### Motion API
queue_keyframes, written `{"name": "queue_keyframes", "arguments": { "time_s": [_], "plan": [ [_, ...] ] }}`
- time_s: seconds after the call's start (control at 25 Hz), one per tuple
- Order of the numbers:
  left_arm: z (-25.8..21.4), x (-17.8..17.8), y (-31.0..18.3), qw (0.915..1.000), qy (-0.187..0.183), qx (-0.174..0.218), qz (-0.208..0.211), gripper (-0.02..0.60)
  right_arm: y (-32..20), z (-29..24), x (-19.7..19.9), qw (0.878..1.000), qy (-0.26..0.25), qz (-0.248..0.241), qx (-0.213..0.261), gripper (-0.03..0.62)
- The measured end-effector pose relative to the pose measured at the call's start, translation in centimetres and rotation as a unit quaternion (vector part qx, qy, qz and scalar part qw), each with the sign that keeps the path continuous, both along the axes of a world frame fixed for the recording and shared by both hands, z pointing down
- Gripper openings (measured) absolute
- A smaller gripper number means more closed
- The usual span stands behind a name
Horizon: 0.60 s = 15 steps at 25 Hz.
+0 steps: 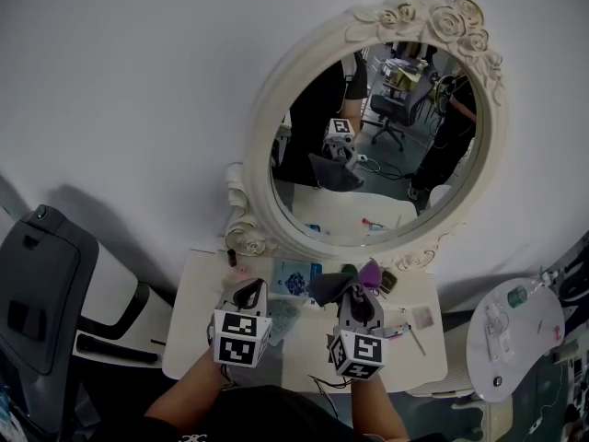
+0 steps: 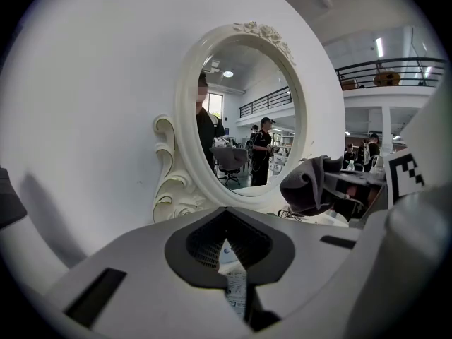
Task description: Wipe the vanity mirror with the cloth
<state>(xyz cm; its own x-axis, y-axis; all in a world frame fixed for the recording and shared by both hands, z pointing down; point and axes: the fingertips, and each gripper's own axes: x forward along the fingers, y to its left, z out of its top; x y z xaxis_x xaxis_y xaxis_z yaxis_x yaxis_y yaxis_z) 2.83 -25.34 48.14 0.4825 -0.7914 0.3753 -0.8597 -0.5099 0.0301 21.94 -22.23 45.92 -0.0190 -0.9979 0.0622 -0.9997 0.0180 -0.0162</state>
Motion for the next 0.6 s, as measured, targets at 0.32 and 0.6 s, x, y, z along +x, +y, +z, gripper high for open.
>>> {"name": "queue_keyframes", "arguments": {
  "time_s": [0.32,0.6],
  "plan": [
    [0.19,-0.16,0.11,1.0000,-0.004,-0.001,-0.001,-0.002,0.30,-0.57,-0.91,1.000,0.013,-0.009,0.006,0.054],
    [0.25,-0.25,0.20,1.0000,-0.008,-0.004,0.000,-0.002,0.49,-0.61,-1.10,1.000,0.015,-0.011,0.007,0.054]
  ]
}}
